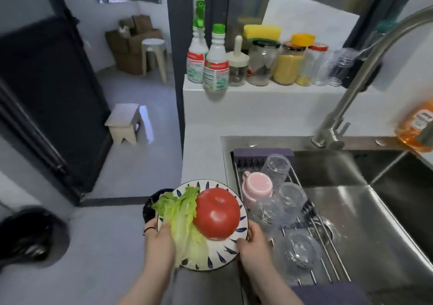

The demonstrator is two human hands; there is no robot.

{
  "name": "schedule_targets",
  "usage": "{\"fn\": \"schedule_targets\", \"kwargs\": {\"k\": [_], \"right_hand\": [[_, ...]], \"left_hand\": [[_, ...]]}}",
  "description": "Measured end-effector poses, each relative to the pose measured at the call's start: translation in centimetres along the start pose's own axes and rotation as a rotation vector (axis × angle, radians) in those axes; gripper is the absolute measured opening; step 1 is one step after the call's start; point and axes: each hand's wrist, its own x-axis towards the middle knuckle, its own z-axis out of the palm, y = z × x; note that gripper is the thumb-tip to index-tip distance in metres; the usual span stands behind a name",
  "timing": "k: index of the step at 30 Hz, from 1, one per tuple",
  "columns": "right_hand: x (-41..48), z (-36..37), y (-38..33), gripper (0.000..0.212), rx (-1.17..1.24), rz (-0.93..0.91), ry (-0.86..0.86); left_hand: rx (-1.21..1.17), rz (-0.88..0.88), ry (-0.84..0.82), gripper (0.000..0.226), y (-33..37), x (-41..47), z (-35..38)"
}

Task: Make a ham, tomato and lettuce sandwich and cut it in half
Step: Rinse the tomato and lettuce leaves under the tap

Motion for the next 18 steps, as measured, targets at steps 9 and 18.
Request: {"fn": "schedule_targets", "kwargs": {"k": [9, 18], "right_hand": [[0.1, -0.9, -0.4, 0.051, -0.272, -0.018, -0.205], [0.4, -1.5, -0.9, 0.048, -0.52, -0.096, -0.189]], "left_hand": [[-0.082, 0.026, 0.197, 0.013, -2.7, -2.2, -0.2], [-0.007, 0.043, 0.168, 0.012, -2.8, -2.4, -0.1]]}}
